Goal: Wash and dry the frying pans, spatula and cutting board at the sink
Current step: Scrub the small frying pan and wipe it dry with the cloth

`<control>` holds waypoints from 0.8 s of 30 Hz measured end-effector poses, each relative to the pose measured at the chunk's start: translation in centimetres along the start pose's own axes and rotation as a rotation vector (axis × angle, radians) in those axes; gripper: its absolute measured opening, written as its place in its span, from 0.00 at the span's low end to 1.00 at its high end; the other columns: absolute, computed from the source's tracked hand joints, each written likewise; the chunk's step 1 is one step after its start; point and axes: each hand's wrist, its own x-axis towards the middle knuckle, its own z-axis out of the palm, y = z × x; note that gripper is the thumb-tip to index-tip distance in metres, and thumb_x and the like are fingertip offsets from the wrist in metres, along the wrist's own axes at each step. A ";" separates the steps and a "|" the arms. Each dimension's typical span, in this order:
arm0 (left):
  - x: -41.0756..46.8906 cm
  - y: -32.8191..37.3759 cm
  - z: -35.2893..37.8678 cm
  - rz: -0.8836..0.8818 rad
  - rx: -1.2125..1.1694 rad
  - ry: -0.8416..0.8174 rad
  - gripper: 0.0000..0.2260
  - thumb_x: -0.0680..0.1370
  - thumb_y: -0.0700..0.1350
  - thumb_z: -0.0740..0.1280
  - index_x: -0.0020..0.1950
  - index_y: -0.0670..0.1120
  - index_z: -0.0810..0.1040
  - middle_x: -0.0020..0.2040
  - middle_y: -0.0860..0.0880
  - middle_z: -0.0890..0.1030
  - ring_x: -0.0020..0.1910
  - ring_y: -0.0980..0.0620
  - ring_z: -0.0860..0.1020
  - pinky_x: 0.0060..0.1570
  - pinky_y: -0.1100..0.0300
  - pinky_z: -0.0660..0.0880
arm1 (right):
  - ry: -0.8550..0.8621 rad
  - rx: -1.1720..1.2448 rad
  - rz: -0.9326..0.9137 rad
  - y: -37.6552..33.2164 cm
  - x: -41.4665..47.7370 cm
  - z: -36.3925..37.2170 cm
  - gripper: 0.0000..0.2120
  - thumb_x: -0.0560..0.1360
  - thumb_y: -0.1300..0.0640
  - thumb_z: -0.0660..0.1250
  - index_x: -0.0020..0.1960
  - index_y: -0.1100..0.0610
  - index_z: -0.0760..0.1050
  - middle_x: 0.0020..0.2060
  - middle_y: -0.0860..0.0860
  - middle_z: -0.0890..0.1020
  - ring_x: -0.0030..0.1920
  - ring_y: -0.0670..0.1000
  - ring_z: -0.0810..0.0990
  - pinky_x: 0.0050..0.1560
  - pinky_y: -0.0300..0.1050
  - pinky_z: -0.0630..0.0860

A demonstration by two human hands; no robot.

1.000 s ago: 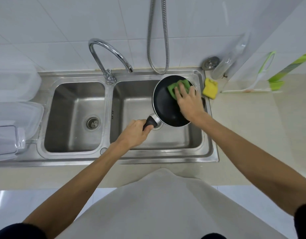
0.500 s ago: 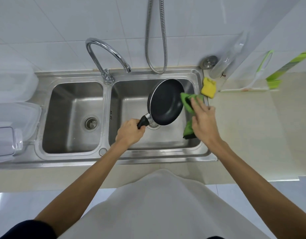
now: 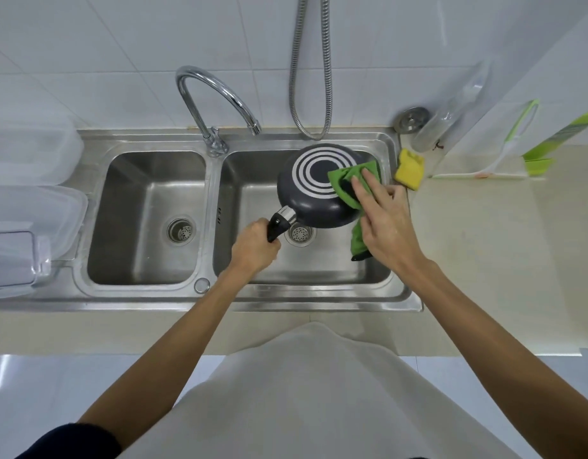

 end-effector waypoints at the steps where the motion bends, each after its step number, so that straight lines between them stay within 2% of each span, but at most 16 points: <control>1: 0.1 0.1 -0.3 0.027 -0.041 -0.082 0.05 0.79 0.44 0.66 0.52 0.44 0.73 0.43 0.46 0.79 0.32 0.50 0.82 0.28 0.55 0.75 | -0.003 -0.018 -0.012 0.2 0.0 0.4 0.26 0.79 0.61 0.55 0.76 0.62 0.67 0.76 0.61 0.67 0.52 0.62 0.70 0.58 0.52 0.71; 2: 0.2 0.2 -0.5 0.067 -0.063 -0.127 0.08 0.80 0.47 0.66 0.51 0.44 0.72 0.41 0.47 0.78 0.30 0.52 0.80 0.26 0.58 0.73 | -0.004 -0.034 -0.024 0.5 0.2 0.6 0.25 0.79 0.61 0.55 0.76 0.62 0.68 0.75 0.62 0.68 0.52 0.63 0.70 0.58 0.53 0.71; 4: 0.2 0.5 -0.7 0.123 -0.056 -0.136 0.13 0.79 0.54 0.68 0.45 0.45 0.72 0.36 0.49 0.75 0.32 0.51 0.75 0.30 0.60 0.69 | 0.001 -0.067 -0.005 1.0 0.7 0.7 0.25 0.79 0.61 0.55 0.75 0.63 0.68 0.75 0.63 0.69 0.52 0.63 0.70 0.58 0.55 0.72; 7: -0.3 1.3 -0.6 0.131 -0.088 -0.143 0.17 0.79 0.58 0.66 0.40 0.46 0.71 0.34 0.49 0.74 0.31 0.48 0.74 0.27 0.57 0.70 | 0.059 -0.135 0.059 0.7 1.0 1.3 0.24 0.78 0.62 0.56 0.73 0.64 0.70 0.72 0.65 0.70 0.53 0.63 0.70 0.56 0.57 0.71; 10: -0.2 2.5 -1.1 0.130 -0.068 -0.164 0.17 0.81 0.58 0.62 0.42 0.46 0.71 0.36 0.48 0.75 0.29 0.48 0.74 0.19 0.61 0.67 | 0.027 -0.190 -0.029 -0.8 -0.2 3.5 0.24 0.78 0.64 0.58 0.74 0.63 0.70 0.73 0.64 0.70 0.53 0.64 0.72 0.54 0.56 0.71; 14: 0.0 3.0 -1.1 0.147 -0.011 -0.218 0.16 0.82 0.57 0.62 0.48 0.44 0.72 0.38 0.46 0.76 0.31 0.47 0.76 0.18 0.63 0.67 | -0.029 -0.218 -0.089 -2.2 -0.5 5.0 0.25 0.77 0.64 0.65 0.74 0.58 0.71 0.73 0.59 0.72 0.51 0.62 0.72 0.46 0.53 0.73; 17: -0.3 2.3 -1.2 0.150 -0.050 -0.185 0.15 0.81 0.57 0.63 0.45 0.45 0.72 0.37 0.47 0.76 0.33 0.48 0.76 0.22 0.59 0.70 | -0.145 -0.225 -0.169 -0.2 0.3 3.7 0.26 0.78 0.61 0.60 0.76 0.56 0.68 0.74 0.59 0.70 0.54 0.62 0.74 0.51 0.53 0.73; 18: -0.4 1.9 -1.5 0.158 -0.038 -0.174 0.15 0.81 0.57 0.64 0.44 0.45 0.72 0.37 0.48 0.76 0.34 0.48 0.76 0.26 0.58 0.71 | -0.169 -0.210 -0.119 1.1 0.4 3.0 0.27 0.78 0.60 0.57 0.77 0.56 0.67 0.75 0.59 0.69 0.57 0.63 0.74 0.55 0.54 0.71; 21: -0.7 1.1 -2.4 0.152 -0.060 -0.187 0.15 0.81 0.56 0.65 0.46 0.44 0.75 0.36 0.48 0.76 0.33 0.50 0.75 0.30 0.59 0.69 | -0.079 -0.089 0.168 4.6 0.6 1.0 0.28 0.77 0.58 0.54 0.77 0.58 0.67 0.73 0.61 0.71 0.55 0.65 0.73 0.59 0.59 0.71; 22: -0.8 1.1 -2.4 0.160 -0.060 -0.185 0.15 0.81 0.55 0.65 0.45 0.44 0.75 0.36 0.48 0.76 0.33 0.50 0.75 0.31 0.59 0.69 | -0.046 -0.069 0.201 4.8 0.5 0.7 0.27 0.77 0.58 0.54 0.76 0.59 0.68 0.73 0.62 0.71 0.54 0.65 0.72 0.59 0.61 0.72; 24: -0.6 1.4 -2.1 0.175 -0.039 -0.166 0.14 0.80 0.55 0.65 0.44 0.44 0.75 0.37 0.49 0.77 0.35 0.49 0.76 0.33 0.57 0.69 | -0.007 -0.068 0.115 3.0 -0.1 1.0 0.26 0.77 0.60 0.56 0.75 0.60 0.69 0.73 0.62 0.71 0.54 0.65 0.72 0.58 0.59 0.72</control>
